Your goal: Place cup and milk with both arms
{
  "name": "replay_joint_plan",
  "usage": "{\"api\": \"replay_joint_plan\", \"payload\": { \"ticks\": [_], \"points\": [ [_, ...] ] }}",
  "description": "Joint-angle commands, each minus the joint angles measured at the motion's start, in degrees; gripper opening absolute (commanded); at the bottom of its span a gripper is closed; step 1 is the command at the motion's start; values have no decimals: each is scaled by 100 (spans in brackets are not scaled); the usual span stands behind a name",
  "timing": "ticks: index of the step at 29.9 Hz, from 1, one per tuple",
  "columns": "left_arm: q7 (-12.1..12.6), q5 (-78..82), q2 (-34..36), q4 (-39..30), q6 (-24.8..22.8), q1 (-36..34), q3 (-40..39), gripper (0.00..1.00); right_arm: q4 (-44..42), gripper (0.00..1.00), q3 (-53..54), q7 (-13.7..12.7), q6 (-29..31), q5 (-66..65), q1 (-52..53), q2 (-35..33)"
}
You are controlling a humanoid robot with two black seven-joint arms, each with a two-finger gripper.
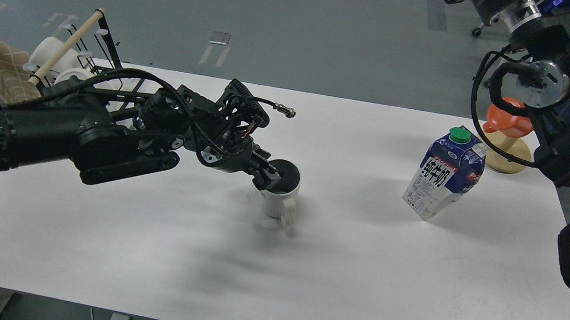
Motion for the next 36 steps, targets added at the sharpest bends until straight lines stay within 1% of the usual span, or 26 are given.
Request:
{"api": "replay_joint_plan", "payload": {
  "ticks": [1, 3, 7, 9, 12, 13, 14, 16, 17, 18, 19, 20, 21, 22, 23, 24, 25, 26, 27, 28, 30, 31, 32, 33, 34, 36],
  "points": [
    [-74, -64, 79, -65, 0, -170, -119, 91, 2, 100, 0, 0, 8, 8, -14, -58],
    [-153, -396, 262, -92, 0, -467, -303, 94, 19, 100, 0, 0, 17, 8, -5, -146],
    [-171, -1432, 860, -48, 0, -1083, -611, 96, 107, 100, -8, 8, 34, -18, 4, -479],
    [-162, -2064, 1036, 5, 0, -1233, -804, 97, 186, 100, -78, 8, 34, -71, 13, -725],
    [-118, -2823, 1326, 136, 0, -1243, -1182, 97, 414, 100, -420, 26, 34, -369, 48, -1138],
    [-83, -3181, 1432, 198, 0, -1226, -1444, 97, 606, 100, -630, 43, 34, -674, 74, -1409],
    [-65, -3324, 1459, 216, 0, -1217, -1551, 97, 713, 100, -702, 52, 34, -817, 65, -1534],
    [-13, -3903, 1485, 329, 0, -1121, -1937, 97, 1195, 100, -887, 61, 34, -1456, -13, -2103],
    [5, -4062, 1485, 374, 0, -1103, -2017, 97, 1328, 100, -913, 61, 34, -1634, -31, -2237],
    [31, -4368, 1485, 452, 0, -1076, -2149, 97, 1573, 100, -948, 70, 34, -1984, -110, -2508],
    [31, -4371, 1485, 453, 0, -1076, -2150, 97, 1575, 100, -949, 70, 34, -1987, -110, -2511],
    [57, -4737, 1459, 566, 0, -1050, -2272, 97, 1819, 100, -958, 79, 26, -2335, -241, -2772],
    [84, -5132, 1398, 715, 0, -1006, -2360, 97, 2082, 100, -949, 105, 17, -2687, -373, -3053],
    [84, -5362, 1380, 778, 0, -980, -2396, 97, 2215, 100, -958, 140, 8, -2864, -435, -3195],
    [93, -5852, 1345, 831, 0, -901, -2457, 97, 2513, 100, -958, 236, -1, -3188, -566, -3466],
    [119, -6388, 1301, 840, 196, -813, -2475, 97, 2811, 100, -958, 341, -18, -3487, -741, -3764],
    [119, -6393, 1301, 840, 198, -812, -2475, 97, 2814, 100, -958, 342, -18, -3490, -743, -3767],
    [128, -6811, 1301, 849, 372, -717, -2484, 97, 3136, 100, -958, 447, -97, -3760, -926, -4072],
    [145, -7032, 1301, 849, 444, -663, -2484, 97, 3392, 100, -966, 552, -219, -3980, -1084, -4345],
    [154, -7104, 1292, 840, 471, -637, -2484, 97, 3516, 100, -966, 614, -290, -4095, -1182, -4478],
    [146, -7122, 1292, 831, 480, -514, -2484, 97, 3902, 100, -966, 895, -632, -4656, -1576, -4926],
    [146, -7122, 1292, 831, 480, -513, -2484, 97, 3904, 100, -966, 896, -633, -4659, -1578, -4928],
    [146, -7131, 1283, 822, 488, -470, -2493, 97, 4078, 100, -975, 963, -868, -4981, -1778, -5119],
    [137, -7131, 1274, 822, 488, -443, -2484, 97, 4237, 100, -975, 963, -1184, -5358, -1989, -5295],
    [137, -7131, 1257, 822, 488, -434, -2493, 97, 4308, 100, -975, 963, -1353, -5553, -2113, -5366],
    [137, -7123, 1222, 822, 488, -417, -2493, 97, 4554, 100, -984, 963, -2071, -6430, -2569, -5577]
  ]
}}
